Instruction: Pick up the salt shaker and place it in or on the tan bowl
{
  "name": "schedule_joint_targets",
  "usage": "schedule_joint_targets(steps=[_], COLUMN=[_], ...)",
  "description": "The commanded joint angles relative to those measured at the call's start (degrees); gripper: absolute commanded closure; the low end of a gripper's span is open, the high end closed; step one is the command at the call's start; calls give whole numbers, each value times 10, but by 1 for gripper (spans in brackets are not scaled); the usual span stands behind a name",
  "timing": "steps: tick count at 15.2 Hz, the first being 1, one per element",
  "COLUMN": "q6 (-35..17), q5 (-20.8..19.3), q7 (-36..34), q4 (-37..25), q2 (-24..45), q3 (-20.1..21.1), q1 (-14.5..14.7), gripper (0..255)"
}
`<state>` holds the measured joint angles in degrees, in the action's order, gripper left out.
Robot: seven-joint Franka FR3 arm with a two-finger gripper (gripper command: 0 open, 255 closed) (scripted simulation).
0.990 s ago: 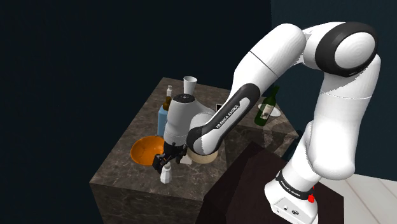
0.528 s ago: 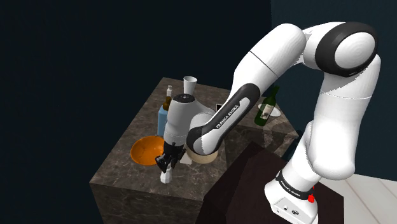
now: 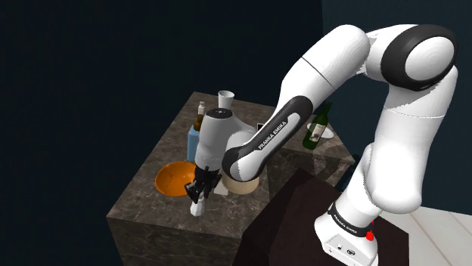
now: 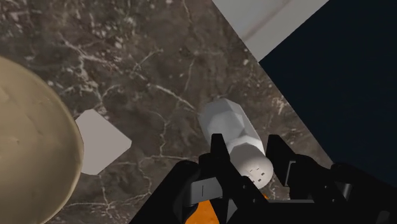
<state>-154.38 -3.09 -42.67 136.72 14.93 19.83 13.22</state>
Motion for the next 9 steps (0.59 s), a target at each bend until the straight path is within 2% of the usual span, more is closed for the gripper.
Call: schedule_joint_targets(steps=[1,9], q6=[14,73], q5=[9,44], q7=[5,28], q4=[-1,-5], q2=[-14,-72], q3=[5,20], q1=[-4,-14], gripper=[255,255])
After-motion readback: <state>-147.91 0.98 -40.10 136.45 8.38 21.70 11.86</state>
